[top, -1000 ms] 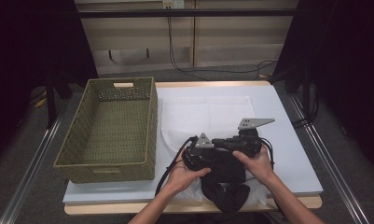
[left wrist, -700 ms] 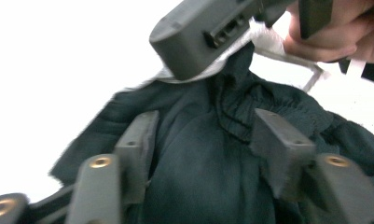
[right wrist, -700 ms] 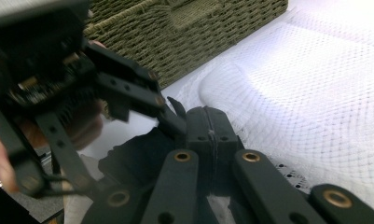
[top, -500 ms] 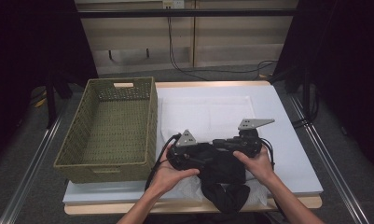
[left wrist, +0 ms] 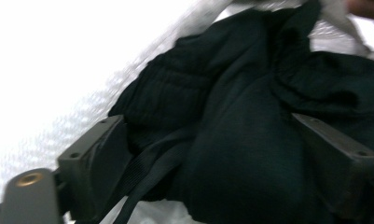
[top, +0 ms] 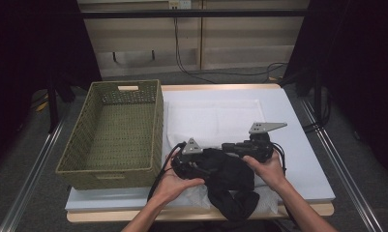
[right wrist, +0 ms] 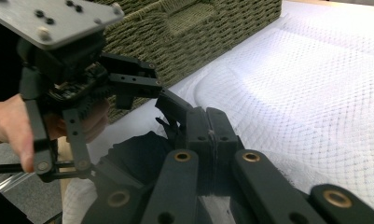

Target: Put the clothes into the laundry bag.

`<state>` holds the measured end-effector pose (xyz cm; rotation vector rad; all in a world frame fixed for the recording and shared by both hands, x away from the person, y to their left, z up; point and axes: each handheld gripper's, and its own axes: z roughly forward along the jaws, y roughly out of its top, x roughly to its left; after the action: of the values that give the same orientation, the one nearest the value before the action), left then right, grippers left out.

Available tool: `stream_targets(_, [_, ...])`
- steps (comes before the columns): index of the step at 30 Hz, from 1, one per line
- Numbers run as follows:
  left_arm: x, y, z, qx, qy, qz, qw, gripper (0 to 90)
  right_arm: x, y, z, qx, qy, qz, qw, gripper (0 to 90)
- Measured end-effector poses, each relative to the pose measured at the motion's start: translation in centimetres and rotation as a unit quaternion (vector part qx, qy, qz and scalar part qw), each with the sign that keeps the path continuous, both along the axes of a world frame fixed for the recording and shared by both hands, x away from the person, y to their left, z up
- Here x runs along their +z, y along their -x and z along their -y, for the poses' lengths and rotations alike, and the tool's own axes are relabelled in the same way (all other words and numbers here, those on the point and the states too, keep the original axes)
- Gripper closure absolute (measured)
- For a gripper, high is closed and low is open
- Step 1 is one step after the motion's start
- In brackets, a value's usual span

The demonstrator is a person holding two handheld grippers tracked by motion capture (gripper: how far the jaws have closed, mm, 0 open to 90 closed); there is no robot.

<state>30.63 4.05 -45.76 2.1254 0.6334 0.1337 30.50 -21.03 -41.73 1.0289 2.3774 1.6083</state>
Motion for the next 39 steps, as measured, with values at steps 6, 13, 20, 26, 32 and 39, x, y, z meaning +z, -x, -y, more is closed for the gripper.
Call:
stream_targets(6, [-0.8,-0.4,0.6,-0.009,-0.010,-0.012,0.9998,8.8,-0.1,0.0,-0.3,0.004,0.003,-0.003,1.0000,89.7])
stream_targets(13, [-0.8,-0.3,1.3,-0.048,-0.013,-0.034,0.9982,48.8,0.0,0.0,-0.4,0.008,0.000,0.000,1.0000,89.7])
stream_targets(20, [0.5,0.5,1.4,-0.055,-0.015,-0.010,0.9983,67.6,0.1,0.0,-0.3,0.007,-0.003,0.000,1.0000,89.7])
stream_targets(26, [2.1,2.1,2.1,-0.076,0.000,0.017,0.9970,68.5,0.0,0.0,-0.7,0.010,-0.004,-0.001,0.9999,89.7])
stream_targets(32, [2.9,2.0,2.9,-0.083,0.014,0.018,0.9963,68.8,0.4,0.2,-1.3,0.019,-0.010,0.004,0.9998,89.7])
stream_targets(39, [2.4,1.2,4.1,-0.079,0.012,0.015,0.9967,69.1,1.3,0.4,-1.2,0.025,-0.024,0.015,0.9993,89.8])
